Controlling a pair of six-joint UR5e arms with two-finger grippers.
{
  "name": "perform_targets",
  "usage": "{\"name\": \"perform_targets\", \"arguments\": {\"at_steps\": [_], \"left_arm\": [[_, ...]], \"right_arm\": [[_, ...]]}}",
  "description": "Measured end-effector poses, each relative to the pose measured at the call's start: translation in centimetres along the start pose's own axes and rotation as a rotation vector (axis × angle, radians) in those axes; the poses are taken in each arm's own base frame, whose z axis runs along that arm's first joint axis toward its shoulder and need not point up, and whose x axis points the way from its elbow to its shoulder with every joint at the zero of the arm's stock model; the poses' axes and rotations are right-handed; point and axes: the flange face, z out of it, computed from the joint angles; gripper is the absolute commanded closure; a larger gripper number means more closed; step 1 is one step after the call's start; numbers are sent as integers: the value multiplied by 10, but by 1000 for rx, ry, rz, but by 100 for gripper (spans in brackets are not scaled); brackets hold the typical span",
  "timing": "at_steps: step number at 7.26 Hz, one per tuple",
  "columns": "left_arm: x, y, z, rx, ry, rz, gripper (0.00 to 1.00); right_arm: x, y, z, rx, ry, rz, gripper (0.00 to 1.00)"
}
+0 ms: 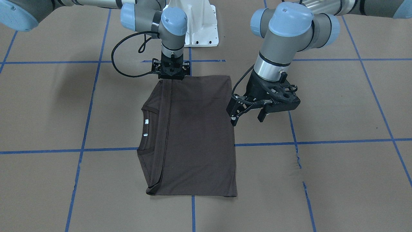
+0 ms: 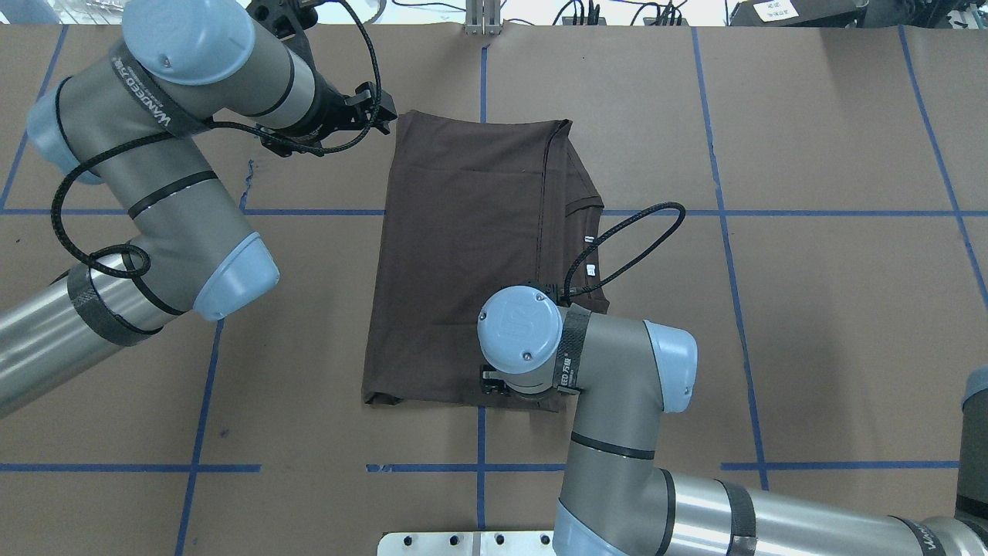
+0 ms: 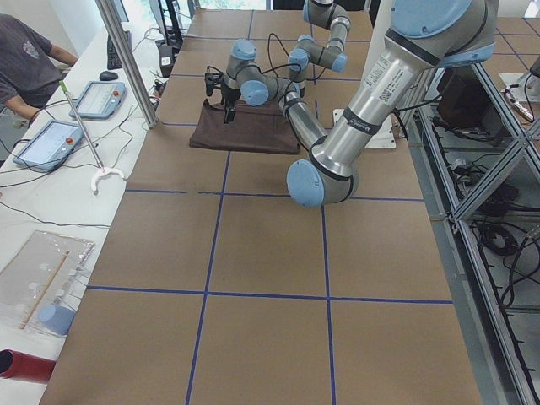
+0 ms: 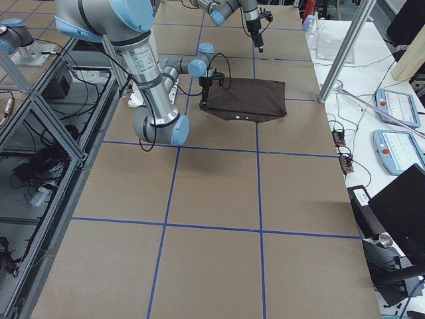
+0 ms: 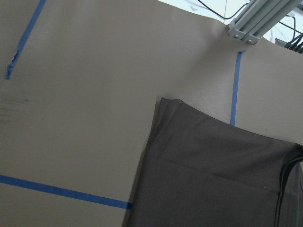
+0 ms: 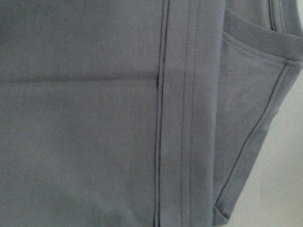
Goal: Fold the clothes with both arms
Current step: 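Release the shirt and reposition the right gripper over its side edge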
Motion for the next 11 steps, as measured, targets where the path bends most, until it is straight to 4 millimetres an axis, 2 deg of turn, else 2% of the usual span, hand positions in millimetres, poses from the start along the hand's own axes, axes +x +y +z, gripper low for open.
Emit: {"name": "perform_targets", "arguments": {"at_steps": [6,11], "left_arm": [[-1,1,3,-2,-2,0,0],[1,1,2,-2,5,0,0]], "right_arm": [[13,1,12,-25,91,-8,0],[22,-5,12,-34,138,-13,0]]}}
